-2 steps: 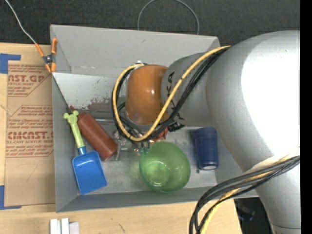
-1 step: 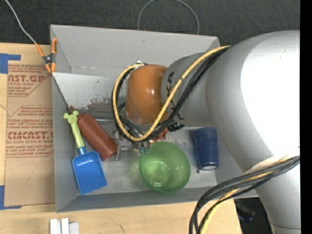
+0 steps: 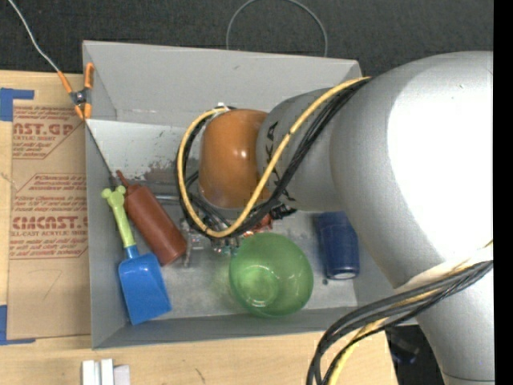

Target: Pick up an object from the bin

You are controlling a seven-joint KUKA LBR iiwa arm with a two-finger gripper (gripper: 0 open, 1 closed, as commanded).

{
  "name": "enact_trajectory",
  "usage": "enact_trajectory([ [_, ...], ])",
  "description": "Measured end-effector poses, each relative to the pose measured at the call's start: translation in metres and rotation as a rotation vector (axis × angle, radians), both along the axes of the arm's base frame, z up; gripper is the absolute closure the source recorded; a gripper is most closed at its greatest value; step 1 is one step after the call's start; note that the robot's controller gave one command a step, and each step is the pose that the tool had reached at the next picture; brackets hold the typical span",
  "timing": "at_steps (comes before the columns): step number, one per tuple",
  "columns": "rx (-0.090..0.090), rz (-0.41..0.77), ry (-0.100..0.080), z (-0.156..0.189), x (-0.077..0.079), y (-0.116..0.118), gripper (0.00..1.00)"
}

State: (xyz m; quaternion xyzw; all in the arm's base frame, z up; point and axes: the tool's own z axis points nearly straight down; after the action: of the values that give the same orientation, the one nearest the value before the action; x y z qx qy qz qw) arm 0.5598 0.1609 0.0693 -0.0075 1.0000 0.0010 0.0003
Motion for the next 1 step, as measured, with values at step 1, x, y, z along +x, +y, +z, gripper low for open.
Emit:
enact_trajectory([
  [1,0.0,0.02,-0.001,0.0001,0.0053,0.0007,1.0],
])
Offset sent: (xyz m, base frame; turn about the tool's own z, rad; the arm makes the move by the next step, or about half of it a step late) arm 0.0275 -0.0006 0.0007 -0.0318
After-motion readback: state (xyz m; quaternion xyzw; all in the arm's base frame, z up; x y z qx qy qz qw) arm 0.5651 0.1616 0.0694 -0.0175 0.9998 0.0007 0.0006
